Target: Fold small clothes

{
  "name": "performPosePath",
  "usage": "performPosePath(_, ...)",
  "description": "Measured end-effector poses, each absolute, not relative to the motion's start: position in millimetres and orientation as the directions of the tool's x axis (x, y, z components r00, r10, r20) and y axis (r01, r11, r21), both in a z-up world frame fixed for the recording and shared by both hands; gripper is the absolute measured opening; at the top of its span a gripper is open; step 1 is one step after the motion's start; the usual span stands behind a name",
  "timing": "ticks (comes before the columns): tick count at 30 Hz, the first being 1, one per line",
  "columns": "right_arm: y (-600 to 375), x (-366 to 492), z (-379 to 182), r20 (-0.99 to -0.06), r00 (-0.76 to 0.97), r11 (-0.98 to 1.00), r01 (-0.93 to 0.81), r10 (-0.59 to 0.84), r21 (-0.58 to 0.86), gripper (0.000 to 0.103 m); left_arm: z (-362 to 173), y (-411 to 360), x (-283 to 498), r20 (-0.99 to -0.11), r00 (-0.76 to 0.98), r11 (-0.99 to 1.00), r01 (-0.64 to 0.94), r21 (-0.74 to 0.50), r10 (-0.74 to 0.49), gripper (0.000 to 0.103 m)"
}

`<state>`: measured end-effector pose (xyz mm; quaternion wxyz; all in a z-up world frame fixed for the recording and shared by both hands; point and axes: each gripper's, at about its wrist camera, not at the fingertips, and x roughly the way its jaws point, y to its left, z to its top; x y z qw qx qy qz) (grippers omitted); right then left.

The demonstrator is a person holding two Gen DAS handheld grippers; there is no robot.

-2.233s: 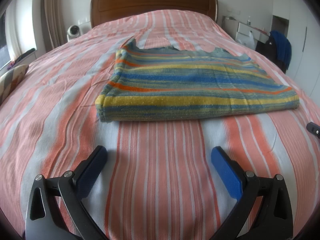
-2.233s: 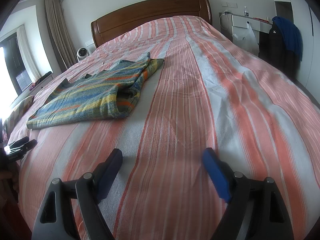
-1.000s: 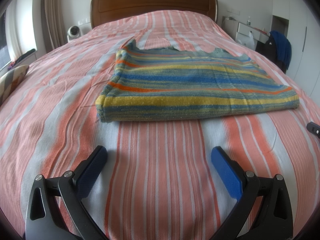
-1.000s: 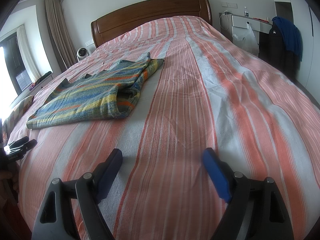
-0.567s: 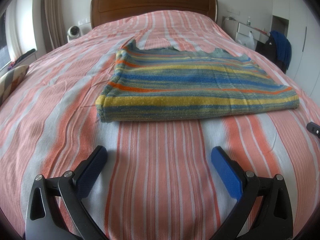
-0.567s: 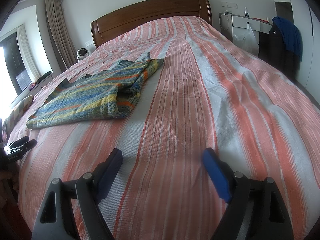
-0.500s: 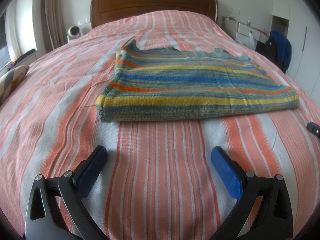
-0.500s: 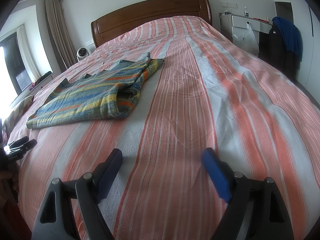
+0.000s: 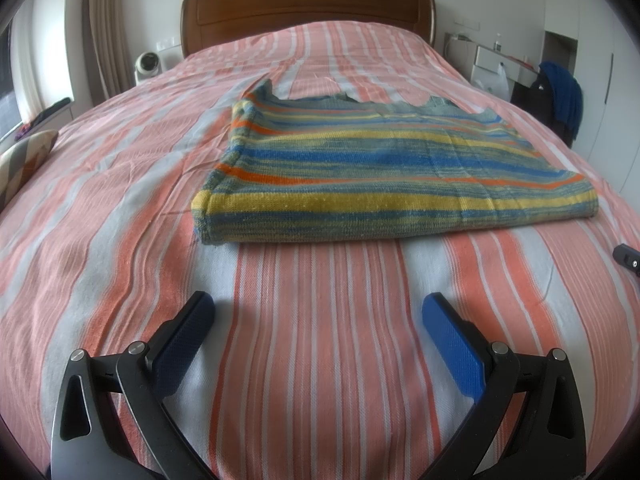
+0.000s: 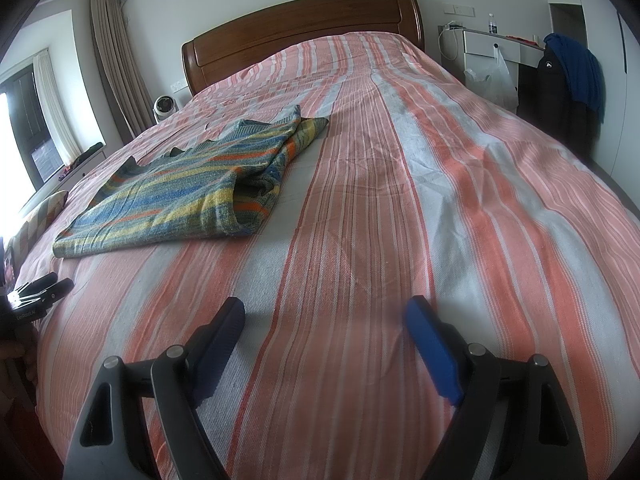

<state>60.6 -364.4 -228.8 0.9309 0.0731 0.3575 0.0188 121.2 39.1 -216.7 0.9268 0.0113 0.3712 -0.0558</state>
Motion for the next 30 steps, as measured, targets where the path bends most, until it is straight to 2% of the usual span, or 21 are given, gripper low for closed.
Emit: performPosePath(30, -364.6, 60.7, -228.9, -0.663, 0.744, 0.989, 0.017, 0.088, 0.15, 0.082, -216.9, 39.3, 121.4, -0.689, 0.719, 0.994, 0.111, -0.02, -0.094, 0.103)
